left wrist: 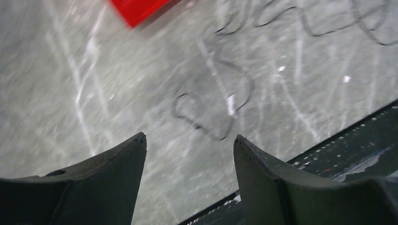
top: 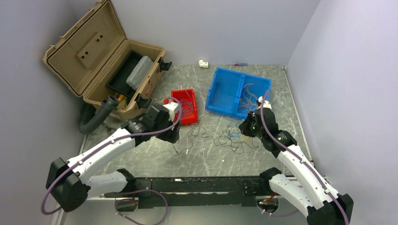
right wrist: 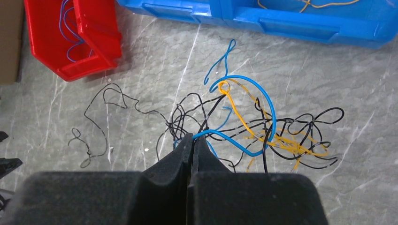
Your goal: Untangle the cables
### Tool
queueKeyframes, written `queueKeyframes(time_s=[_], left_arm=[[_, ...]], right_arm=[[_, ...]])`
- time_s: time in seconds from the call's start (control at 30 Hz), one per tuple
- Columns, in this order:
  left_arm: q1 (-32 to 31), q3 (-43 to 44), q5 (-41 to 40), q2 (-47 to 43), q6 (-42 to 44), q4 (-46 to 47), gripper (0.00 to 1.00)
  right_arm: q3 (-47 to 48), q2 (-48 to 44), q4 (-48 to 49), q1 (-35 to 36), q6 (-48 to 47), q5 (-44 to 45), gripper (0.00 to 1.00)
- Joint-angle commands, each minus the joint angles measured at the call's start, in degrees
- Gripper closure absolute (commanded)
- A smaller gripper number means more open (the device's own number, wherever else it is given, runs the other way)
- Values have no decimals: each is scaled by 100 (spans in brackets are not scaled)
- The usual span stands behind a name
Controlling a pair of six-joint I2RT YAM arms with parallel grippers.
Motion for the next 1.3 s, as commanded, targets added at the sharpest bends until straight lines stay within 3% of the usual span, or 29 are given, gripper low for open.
queueKeyframes(time_s=[0.0, 0.2, 0.43, 0.67, 1.27], left_arm=[[-704, 390, 431, 363, 477, 1293, 28], [-1907, 276, -295, 1130, 982, 2959, 29], [-2518, 262, -473, 2293, 1285, 4420, 38], [-2676, 624, -654, 3059, 1213, 4417, 45], [-2689, 1827, 171, 4702, 878, 4466, 43]], right_arm=[[297, -26, -37, 13, -76, -73, 100], [489, 74, -211, 16, 62, 131, 100], [538, 75, -218, 13, 171, 113, 100], [536, -52, -225, -2, 218, 98, 100], [456, -201, -235, 3, 406, 77, 100]])
